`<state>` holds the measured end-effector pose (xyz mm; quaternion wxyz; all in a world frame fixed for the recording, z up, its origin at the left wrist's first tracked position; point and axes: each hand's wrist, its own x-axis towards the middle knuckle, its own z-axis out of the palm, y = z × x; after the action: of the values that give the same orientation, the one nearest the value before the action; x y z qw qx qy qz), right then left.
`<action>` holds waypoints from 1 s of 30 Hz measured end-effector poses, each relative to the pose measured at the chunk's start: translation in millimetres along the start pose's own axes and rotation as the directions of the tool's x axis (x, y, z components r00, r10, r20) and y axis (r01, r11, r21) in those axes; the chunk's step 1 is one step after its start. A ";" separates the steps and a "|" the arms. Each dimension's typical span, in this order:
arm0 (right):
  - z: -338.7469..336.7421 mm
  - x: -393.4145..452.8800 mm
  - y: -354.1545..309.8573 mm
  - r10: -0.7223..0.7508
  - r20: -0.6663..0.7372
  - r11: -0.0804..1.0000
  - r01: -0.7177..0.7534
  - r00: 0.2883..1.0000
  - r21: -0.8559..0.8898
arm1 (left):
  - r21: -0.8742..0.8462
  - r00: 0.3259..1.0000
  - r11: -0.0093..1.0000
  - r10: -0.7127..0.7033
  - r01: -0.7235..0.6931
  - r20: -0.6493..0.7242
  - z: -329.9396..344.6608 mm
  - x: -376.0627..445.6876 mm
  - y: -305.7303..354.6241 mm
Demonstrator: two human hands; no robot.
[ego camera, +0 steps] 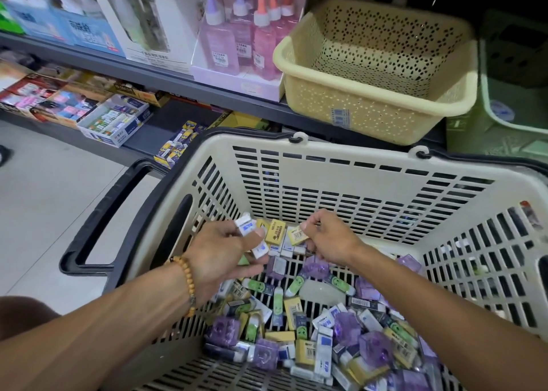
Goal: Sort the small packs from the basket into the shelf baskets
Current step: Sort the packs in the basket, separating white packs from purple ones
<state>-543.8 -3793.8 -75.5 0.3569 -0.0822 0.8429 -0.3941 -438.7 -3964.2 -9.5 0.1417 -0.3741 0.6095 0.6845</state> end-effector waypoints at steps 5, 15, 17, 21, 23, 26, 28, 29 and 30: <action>13.7 16.7 7.8 -0.011 -0.072 0.995 0.003 0.997 -0.103 | 0.051 1.000 0.999 -0.003 0.004 -0.023 0.7 2.5 0.0; -0.1 -10.4 -12.5 -0.126 0.027 0.973 0.118 0.992 0.198 | 0.186 0.988 0.982 -0.066 0.040 0.139 14.4 10.4 4.9; 1.2 -18.1 -19.5 -0.167 0.131 0.973 0.142 0.977 0.181 | 0.233 0.977 0.972 -0.078 0.031 0.197 19.2 9.6 6.3; -5.4 -18.1 -11.3 -0.091 0.091 0.959 0.063 0.992 0.276 | 0.183 0.963 0.979 -0.130 0.087 0.238 23.0 9.2 5.9; -17.5 -15.8 2.4 0.038 -0.014 0.936 -0.031 0.999 0.352 | 0.129 0.956 0.984 -0.154 0.125 0.250 22.4 9.2 7.9; -27.7 -9.3 22.2 0.195 -0.113 0.904 -0.134 0.974 0.406 | 0.218 0.946 0.971 -0.156 0.094 0.285 20.6 7.3 10.0; -25.5 -3.8 29.0 0.227 -0.140 0.898 -0.151 0.964 0.413 | 0.373 0.952 0.928 -0.121 0.007 0.283 21.0 5.7 9.6; -22.5 -1.1 30.4 0.230 -0.141 0.904 -0.157 0.963 0.398 | 0.429 0.958 0.902 -0.085 -0.043 0.275 21.5 5.6 9.4; -19.1 1.5 31.1 0.230 -0.137 0.910 -0.163 0.964 0.381 | 0.449 0.964 0.890 -0.044 -0.082 0.264 21.8 5.8 9.3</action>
<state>-553.2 -3761.8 -90.4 0.3269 0.1070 0.7870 -0.5122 -456.1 -3947.2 -7.3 0.2994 -0.2288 0.7321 0.5676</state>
